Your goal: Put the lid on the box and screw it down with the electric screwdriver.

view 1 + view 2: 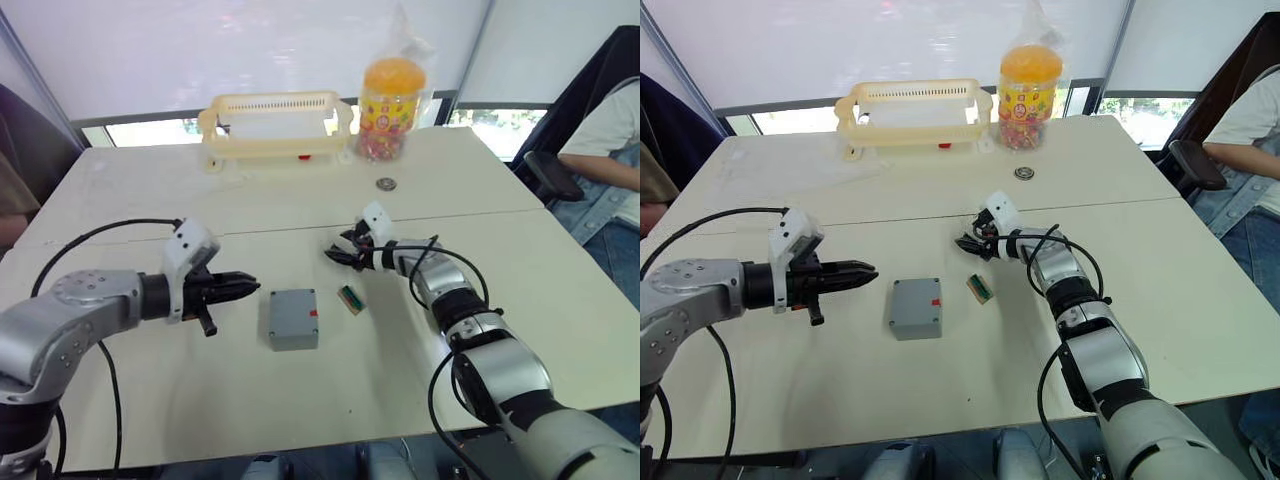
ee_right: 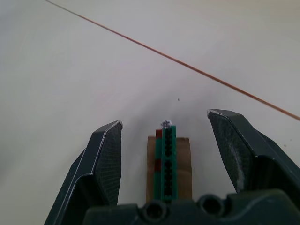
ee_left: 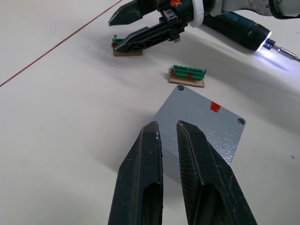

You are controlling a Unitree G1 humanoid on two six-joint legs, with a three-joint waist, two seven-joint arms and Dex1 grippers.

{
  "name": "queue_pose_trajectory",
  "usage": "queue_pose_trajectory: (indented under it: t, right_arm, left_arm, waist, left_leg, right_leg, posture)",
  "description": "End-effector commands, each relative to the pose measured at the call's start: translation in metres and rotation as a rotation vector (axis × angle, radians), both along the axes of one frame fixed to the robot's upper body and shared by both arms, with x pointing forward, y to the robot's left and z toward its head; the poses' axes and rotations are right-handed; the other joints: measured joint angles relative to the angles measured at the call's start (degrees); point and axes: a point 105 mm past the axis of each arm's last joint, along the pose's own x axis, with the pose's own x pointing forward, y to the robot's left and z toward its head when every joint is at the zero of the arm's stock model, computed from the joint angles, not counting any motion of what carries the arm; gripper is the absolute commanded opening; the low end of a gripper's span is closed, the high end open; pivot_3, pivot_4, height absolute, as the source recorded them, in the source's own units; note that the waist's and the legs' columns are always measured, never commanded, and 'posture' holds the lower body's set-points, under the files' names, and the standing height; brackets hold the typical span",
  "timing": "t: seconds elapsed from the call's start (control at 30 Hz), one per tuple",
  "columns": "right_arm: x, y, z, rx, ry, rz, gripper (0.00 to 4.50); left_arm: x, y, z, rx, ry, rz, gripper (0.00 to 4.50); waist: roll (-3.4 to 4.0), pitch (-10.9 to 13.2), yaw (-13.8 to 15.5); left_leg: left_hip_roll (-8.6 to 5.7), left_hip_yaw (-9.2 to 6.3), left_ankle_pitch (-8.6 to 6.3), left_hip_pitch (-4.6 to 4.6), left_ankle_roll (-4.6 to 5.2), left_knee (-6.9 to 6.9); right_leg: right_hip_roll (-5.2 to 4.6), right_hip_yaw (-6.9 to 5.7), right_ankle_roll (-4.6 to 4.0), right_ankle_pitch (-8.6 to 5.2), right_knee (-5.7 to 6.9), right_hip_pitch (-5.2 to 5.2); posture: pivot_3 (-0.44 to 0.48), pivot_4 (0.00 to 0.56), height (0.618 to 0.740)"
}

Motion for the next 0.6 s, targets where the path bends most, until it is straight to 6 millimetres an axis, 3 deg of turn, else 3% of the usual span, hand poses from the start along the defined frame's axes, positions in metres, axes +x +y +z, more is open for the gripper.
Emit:
queue_pose_trajectory:
  t: [0.03, 0.1, 0.17, 0.3, 0.6]
  right_arm:
    - [0.0041, 0.0056, 0.0164, 0.021, -0.051, 0.005, 3.18]
    - [0.0047, 0.0055, 0.0148, 0.016, -0.05, -0.001, 3.18]
    - [0.0048, 0.0059, 0.0133, 0.016, -0.044, -0.001, 2.64]
    - [0.0052, 0.0058, 0.0118, 0.009, -0.039, -0.001, 0.88]
    - [0.0057, 0.0053, 0.011, 0.012, -0.034, -0.005, 0.88]
  left_arm:
    - [-0.0029, -0.004, 0.0066, 0.006, -0.046, -0.015, 0.56]
    - [-0.0031, -0.0045, 0.0052, 0.008, -0.045, -0.014, 0.56]
    - [-0.0026, -0.0045, 0.0039, 0.013, -0.047, -0.012, 0.56]
    - [-0.0023, -0.0026, 0.0035, 0.013, -0.046, -0.007, 0.56]
    - [-0.0012, -0.0026, -0.0018, 0.011, -0.048, -0.001, 0.56]
  waist:
    - [0.0, 0.0, 0.0]
    - [0.0, 0.0, 0.01]
    - [0.0, 0.0, 0.02]
    - [0.0, 0.0, 0.0]
    - [0.0, 0.0, 0.02]
  left_leg:
    - [0.0, 0.0, 0.0, 0.0, 0.0, 0.0]
    - [0.0, 0.0, 0.0, 0.0, 0.0, 0.0]
    - [0.0, 0.0, 0.0, 0.0, 0.0, 0.0]
    - [-0.01, 0.0, 0.0, 0.0, 0.0, 0.0]
    - [0.0, 0.0, 0.0, 0.0, 0.0, 0.0]
  right_leg:
    - [0.0, 0.01, 0.0, 0.0, 0.0, 0.0]
    - [0.0, 0.01, 0.0, 0.0, 0.0, 0.0]
    - [0.0, 0.02, 0.0, 0.0, 0.0, 0.01]
    - [0.0, 0.02, 0.0, 0.0, 0.0, 0.0]
    - [0.01, 0.02, 0.0, 0.0, 0.0, 0.0]
  posture:
    - [0.0, 0.15, 0.74]
    - [0.0, 0.15, 0.74]
    - [0.0, 0.15, 0.74]
    - [0.0, 0.15, 0.74]
    - [0.0, 0.15, 0.74]
